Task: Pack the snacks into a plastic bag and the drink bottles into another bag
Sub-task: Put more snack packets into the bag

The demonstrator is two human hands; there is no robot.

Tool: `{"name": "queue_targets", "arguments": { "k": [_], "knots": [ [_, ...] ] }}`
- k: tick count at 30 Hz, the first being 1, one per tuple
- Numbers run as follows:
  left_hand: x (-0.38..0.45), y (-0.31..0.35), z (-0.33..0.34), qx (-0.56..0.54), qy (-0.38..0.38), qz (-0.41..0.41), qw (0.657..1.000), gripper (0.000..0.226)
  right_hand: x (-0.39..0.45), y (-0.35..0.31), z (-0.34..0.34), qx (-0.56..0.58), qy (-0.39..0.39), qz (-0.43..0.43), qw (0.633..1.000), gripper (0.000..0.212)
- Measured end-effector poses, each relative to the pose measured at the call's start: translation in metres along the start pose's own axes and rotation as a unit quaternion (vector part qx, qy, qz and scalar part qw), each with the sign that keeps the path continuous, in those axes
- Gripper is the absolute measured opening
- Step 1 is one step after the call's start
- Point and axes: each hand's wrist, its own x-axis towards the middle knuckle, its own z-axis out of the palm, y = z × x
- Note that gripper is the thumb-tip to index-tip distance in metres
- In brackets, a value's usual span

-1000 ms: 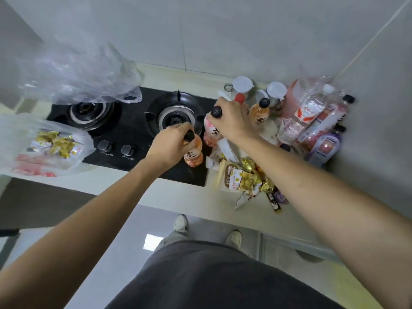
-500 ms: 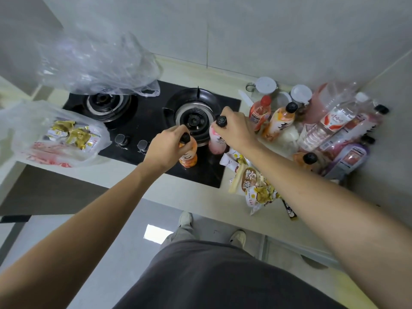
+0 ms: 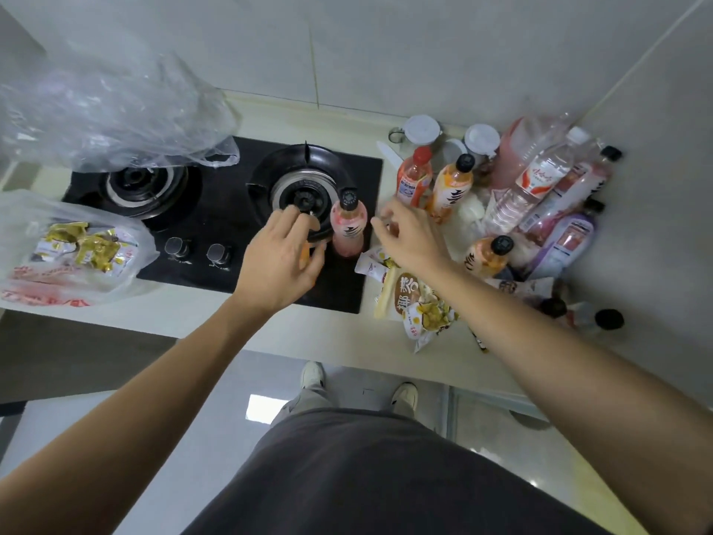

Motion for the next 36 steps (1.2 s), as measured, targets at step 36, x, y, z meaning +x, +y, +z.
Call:
{"name": "queue_targets", "arguments": {
  "k": [36],
  "knots": [
    [0.012,0.093,0.077,-0.180,-0.149,-0.279,0.932,0.009,-0.117,0.069,0.009,-0.039,0.011,0.051,0.998,0.047]
  ]
}}
